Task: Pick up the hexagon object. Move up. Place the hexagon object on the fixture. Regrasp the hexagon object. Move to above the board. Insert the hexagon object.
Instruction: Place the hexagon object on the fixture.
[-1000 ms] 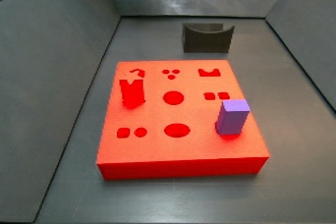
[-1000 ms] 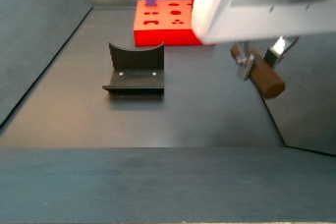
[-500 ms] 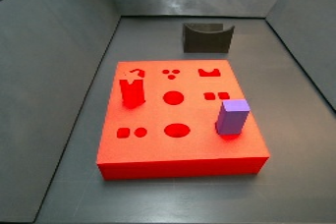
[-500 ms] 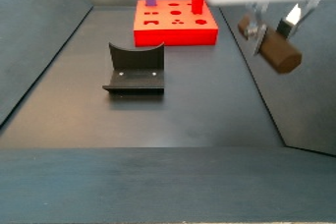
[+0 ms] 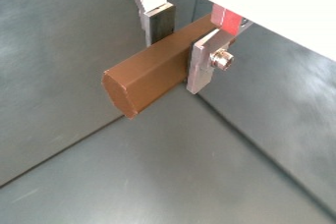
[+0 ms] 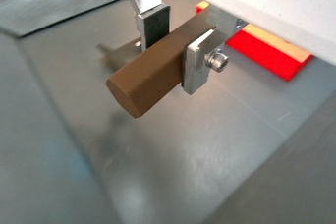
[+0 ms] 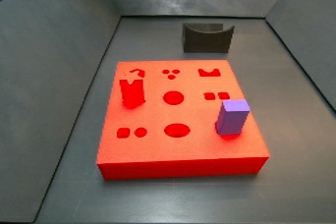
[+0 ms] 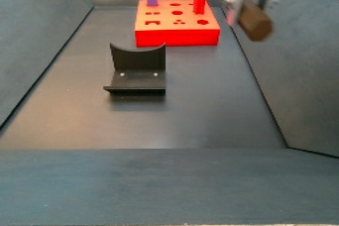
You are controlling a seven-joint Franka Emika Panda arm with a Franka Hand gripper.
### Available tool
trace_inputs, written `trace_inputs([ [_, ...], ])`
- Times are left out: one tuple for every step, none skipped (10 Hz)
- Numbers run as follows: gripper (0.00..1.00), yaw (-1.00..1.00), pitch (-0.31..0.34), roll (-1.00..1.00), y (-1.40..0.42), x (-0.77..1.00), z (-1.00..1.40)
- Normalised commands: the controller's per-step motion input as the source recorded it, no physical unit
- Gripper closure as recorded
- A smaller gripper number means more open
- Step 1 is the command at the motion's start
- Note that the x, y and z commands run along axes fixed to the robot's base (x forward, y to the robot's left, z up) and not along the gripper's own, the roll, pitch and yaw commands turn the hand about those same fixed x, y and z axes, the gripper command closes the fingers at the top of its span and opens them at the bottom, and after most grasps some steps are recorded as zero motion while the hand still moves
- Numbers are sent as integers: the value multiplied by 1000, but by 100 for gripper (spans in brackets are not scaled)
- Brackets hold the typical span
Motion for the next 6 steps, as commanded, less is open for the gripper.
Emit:
trace_inputs([
  [100, -153, 47, -91, -515, 1000, -12],
  [100, -103, 52, -92, -488, 1000, -12],
  [100, -37, 63, -82, -430, 1000, -11],
  [100, -8, 74, -86, -378, 1000, -11],
  [100, 4, 82, -87, -337, 1000, -10],
  [100, 12, 91, -87, -294, 1000, -8],
])
